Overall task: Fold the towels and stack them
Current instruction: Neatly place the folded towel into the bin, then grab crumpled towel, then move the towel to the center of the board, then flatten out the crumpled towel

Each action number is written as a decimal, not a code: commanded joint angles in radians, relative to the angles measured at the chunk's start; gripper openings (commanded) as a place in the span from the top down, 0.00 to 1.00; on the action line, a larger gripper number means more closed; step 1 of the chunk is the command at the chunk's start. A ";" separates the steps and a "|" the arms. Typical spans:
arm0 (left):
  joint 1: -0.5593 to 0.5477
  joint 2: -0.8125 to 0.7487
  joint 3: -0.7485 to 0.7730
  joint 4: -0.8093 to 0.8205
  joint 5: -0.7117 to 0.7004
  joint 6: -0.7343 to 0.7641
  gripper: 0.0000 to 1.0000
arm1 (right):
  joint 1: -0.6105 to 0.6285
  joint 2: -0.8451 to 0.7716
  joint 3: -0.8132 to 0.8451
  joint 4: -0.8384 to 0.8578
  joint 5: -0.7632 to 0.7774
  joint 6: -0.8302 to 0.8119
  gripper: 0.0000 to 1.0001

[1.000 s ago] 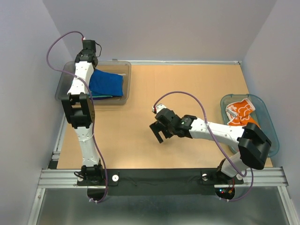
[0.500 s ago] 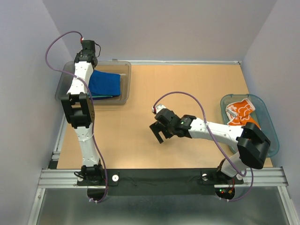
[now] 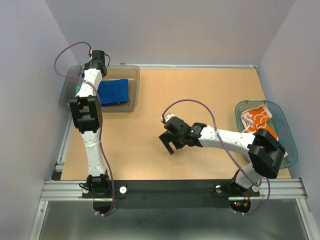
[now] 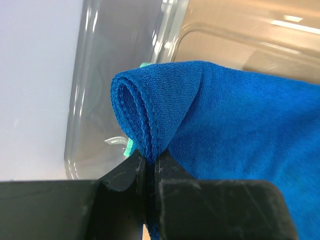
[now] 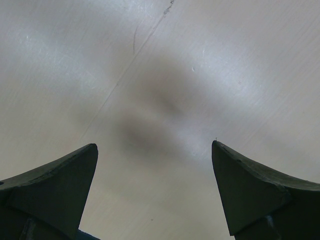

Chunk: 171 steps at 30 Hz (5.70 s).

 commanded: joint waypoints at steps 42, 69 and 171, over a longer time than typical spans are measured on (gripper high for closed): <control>-0.275 -1.280 -1.305 0.586 0.767 -0.350 0.04 | -1.339 -0.124 -0.035 0.059 0.156 0.318 0.00; -0.312 -1.231 -1.338 0.629 0.874 -0.396 0.04 | -1.374 -0.272 -0.210 0.257 0.063 0.257 0.99; -0.885 -0.671 -1.315 0.435 0.466 -0.719 0.20 | -0.515 0.068 0.254 -0.023 -0.359 0.077 0.38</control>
